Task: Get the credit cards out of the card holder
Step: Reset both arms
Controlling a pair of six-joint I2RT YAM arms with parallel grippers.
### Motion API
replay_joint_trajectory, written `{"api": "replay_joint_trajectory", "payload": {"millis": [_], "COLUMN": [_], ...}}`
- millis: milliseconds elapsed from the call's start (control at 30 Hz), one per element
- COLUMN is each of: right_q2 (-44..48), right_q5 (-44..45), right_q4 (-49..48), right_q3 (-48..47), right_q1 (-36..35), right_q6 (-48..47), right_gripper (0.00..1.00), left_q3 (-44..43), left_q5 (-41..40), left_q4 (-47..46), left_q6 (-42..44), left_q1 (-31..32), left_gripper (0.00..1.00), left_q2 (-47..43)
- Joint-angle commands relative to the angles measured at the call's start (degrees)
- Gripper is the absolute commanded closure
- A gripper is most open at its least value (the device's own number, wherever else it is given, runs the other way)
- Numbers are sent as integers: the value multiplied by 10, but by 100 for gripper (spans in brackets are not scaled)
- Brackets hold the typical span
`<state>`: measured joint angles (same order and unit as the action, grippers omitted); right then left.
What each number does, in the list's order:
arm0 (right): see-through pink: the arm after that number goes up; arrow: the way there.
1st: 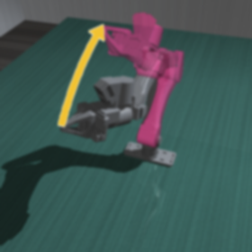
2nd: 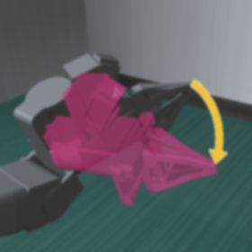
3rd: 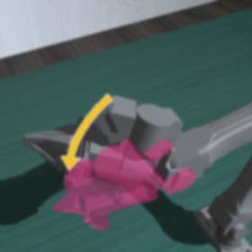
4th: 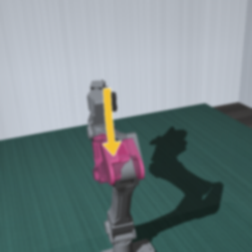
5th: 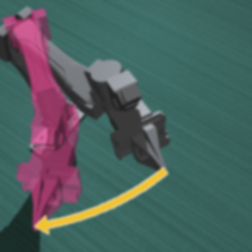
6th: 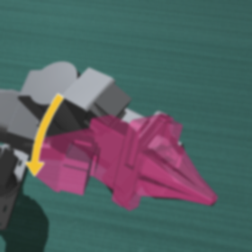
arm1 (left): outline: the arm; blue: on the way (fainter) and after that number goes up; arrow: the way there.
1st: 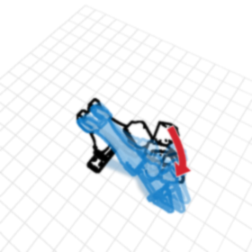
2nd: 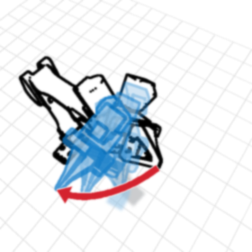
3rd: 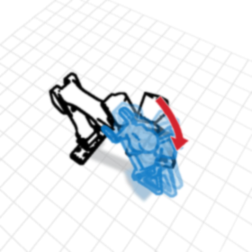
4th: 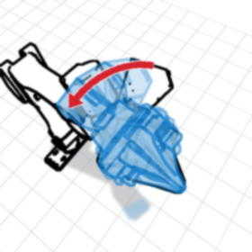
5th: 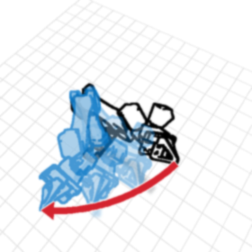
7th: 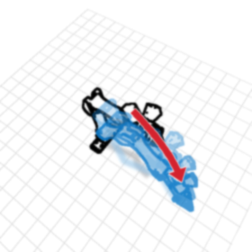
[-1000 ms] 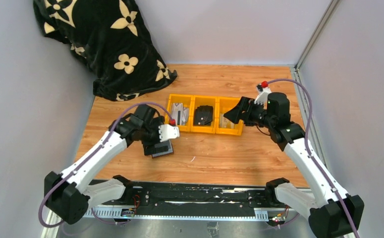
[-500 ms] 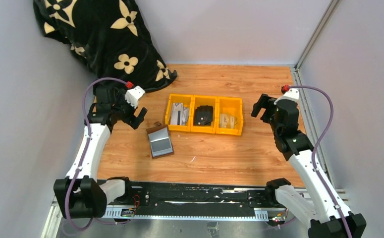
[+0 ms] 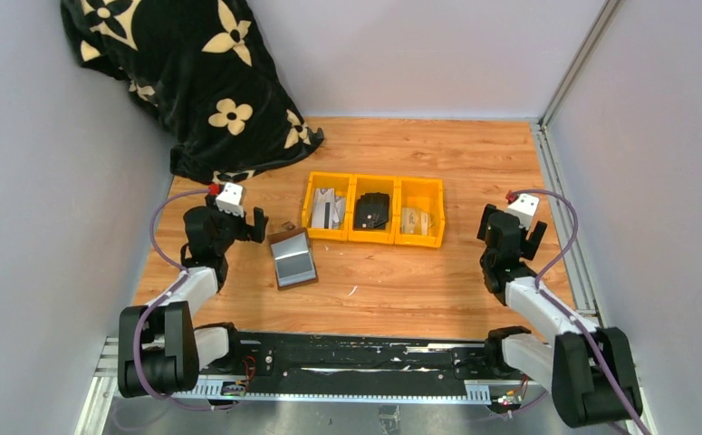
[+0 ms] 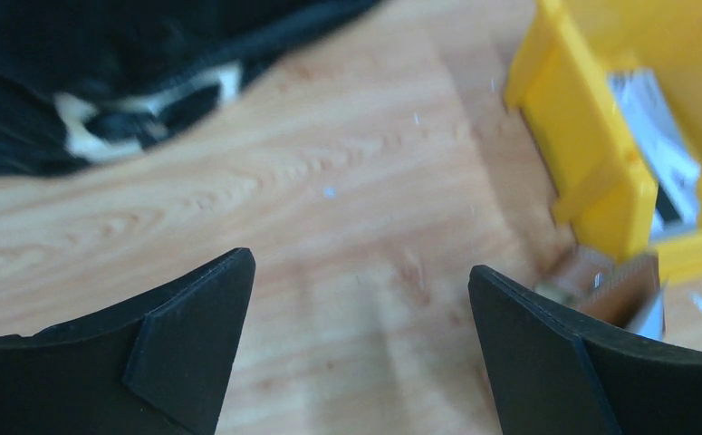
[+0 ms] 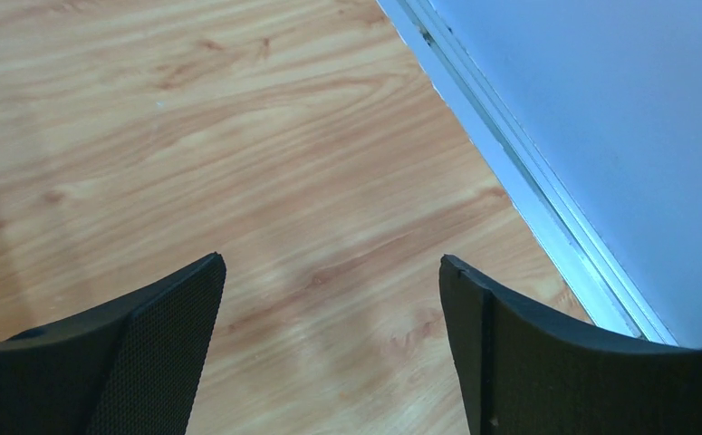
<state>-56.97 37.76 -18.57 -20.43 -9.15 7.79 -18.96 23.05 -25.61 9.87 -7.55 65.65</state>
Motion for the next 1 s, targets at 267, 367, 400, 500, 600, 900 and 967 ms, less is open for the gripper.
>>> {"api": "replay_joint_trajectory", "payload": {"millis": [267,367,400,500,600,900,967], "right_q2": [-138,-157,-159,-142,-165,-256,-249], "right_q5": [6,-1,-14,-72,-152,-170,-170], "right_q4": [-270,-360,-397,-426,-464,-458,-451], "right_q3": [50,90,104,135,145,88,89], "right_q1": [24,23,23,20,19,48,48], "right_q6": [-50,-61,-73,-96,-124,-122,-119], "right_gripper": [12,13,13,11,11,5,4], "left_q3": [32,78,89,109,119,75,84], "left_q5": [-55,-70,-67,-62,-111,-166,-169], "left_q4": [-199,-318,-353,-428,-401,-336,-366], "left_q6": [-103,-124,-125,-131,-91,-59,-67], "left_q1": [-10,-11,-11,-11,19,69,69], "left_gripper": [0,0,0,0,0,0,0], "left_q2": [35,68,81,110,93,121,131]}}
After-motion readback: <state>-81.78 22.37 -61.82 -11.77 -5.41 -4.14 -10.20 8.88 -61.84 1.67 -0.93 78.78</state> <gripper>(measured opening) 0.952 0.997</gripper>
